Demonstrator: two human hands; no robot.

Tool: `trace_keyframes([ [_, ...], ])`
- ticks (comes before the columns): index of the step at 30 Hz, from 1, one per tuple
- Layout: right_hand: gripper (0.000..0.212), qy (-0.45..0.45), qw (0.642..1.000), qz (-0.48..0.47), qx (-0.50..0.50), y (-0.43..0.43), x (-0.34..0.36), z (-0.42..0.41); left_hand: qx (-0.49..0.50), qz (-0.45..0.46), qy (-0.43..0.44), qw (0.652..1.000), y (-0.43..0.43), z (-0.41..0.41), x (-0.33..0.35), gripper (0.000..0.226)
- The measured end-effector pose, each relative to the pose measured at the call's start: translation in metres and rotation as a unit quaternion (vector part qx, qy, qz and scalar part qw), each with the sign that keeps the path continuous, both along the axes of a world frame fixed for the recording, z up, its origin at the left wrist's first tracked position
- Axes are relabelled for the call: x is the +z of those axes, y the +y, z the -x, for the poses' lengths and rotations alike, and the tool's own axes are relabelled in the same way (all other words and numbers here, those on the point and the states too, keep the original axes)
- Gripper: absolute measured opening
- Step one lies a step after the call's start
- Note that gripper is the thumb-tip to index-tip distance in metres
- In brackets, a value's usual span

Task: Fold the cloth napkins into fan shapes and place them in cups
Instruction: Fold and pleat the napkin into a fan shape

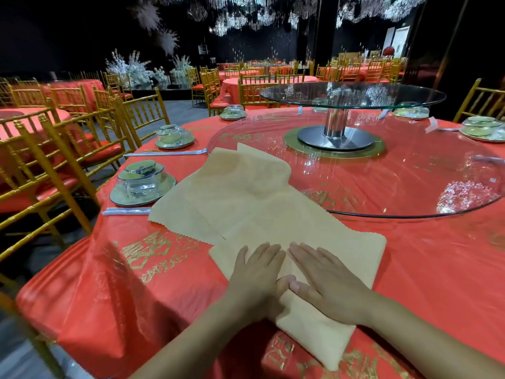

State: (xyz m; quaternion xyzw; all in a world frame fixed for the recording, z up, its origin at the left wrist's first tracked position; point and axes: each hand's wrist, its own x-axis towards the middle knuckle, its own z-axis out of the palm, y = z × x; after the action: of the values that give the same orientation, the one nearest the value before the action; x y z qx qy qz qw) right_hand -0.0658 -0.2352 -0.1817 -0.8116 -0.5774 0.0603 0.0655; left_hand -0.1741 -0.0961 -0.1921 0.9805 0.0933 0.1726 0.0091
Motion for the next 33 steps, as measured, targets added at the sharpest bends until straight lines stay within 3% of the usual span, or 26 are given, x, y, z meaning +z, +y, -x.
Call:
trace_keyframes([
  [2, 0.094, 0.044, 0.999, -0.018, 0.009, -0.002, 0.004, -0.002, -0.003, 0.014, 0.015, 1.000, 0.000, 0.002, -0.002, 0.055],
  [5, 0.058, 0.254, 0.959, -0.125, -0.028, -0.008, 0.013, -0.012, -0.001, 0.060, 0.079, 0.995, -0.004, 0.002, 0.005, 0.089],
  [6, 0.043, 0.279, 0.945, -0.167, -0.043, -0.012, 0.014, -0.017, 0.009, 0.089, 0.127, 0.988, -0.004, 0.003, 0.008, 0.099],
  [8, 0.028, 0.202, 0.955, -0.209, -0.059, -0.021, 0.014, -0.029, 0.009, 0.103, 0.181, 0.978, -0.004, 0.003, 0.013, 0.104],
  [9, 0.034, 0.155, 0.965, -0.208, -0.051, -0.024, 0.012, -0.034, 0.001, 0.099, 0.192, 0.976, -0.005, 0.003, 0.015, 0.102],
  [12, 0.092, 0.040, 0.993, -0.107, 0.008, -0.026, 0.005, -0.037, -0.008, 0.077, 0.207, 0.975, -0.006, 0.000, 0.020, 0.098],
  [14, 0.104, 0.003, 0.998, -0.056, 0.016, -0.026, 0.001, -0.039, -0.009, 0.063, 0.198, 0.978, -0.010, -0.006, 0.024, 0.100],
  [23, 0.104, 0.067, 0.997, -0.044, 0.006, -0.026, 0.004, -0.044, -0.057, 0.078, 0.210, 0.973, -0.023, -0.012, 0.017, 0.129],
  [28, 0.110, 0.079, 0.996, -0.038, -0.032, -0.034, 0.012, -0.067, -0.056, 0.074, 0.223, 0.970, -0.025, -0.011, 0.021, 0.125],
  [33, 0.113, 0.054, 0.998, 0.034, -0.027, -0.043, 0.023, -0.086, -0.052, 0.076, 0.220, 0.971, -0.024, -0.012, 0.021, 0.120],
])
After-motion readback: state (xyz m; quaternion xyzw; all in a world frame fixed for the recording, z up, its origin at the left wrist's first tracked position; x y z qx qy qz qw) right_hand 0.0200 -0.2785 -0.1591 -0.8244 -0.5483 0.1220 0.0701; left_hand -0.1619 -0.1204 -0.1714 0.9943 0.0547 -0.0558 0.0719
